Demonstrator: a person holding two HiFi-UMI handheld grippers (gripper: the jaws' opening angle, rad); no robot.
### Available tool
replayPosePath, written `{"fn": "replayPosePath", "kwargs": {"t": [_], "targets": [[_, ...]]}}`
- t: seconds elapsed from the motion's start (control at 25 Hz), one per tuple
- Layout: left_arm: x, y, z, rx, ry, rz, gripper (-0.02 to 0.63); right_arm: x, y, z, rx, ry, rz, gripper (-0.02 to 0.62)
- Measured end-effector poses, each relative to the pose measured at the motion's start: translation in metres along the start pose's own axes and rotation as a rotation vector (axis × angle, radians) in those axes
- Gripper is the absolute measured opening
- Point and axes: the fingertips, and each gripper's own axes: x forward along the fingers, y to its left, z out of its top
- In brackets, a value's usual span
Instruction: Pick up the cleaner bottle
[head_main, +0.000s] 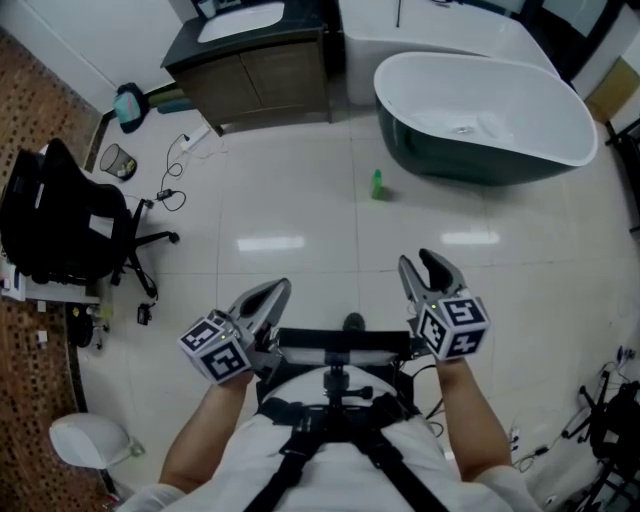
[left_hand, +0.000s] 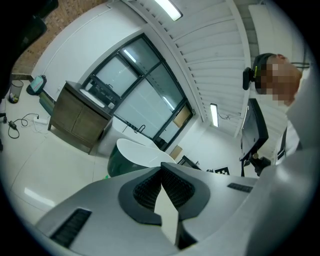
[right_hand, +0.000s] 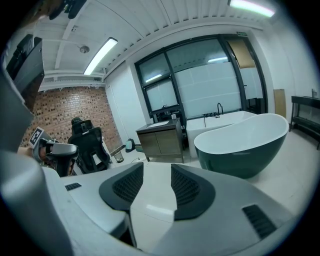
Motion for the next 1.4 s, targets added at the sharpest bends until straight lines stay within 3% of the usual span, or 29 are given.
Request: {"fn": "replayPosePath", "kwargs": {"t": [0.44,1.08,1.4], "targets": [[0.025,0.024,0.017,-0.012,0.034,-0.008,-0.008,0.022,-0.013,0.002,0.030,0.030,-0.027,0.180],[0.049,0.095,0.087,-0.004,0.140,-0.176,-0.008,0.079,0.017,0.035,0.104,-0.003,-0.185,0.180],[0.047,0.121,0.098,-0.006,0.200,-0.246,-0.008,0.087,0.033,0.041,0.122,-0.020,-0.265,0.179]]}}
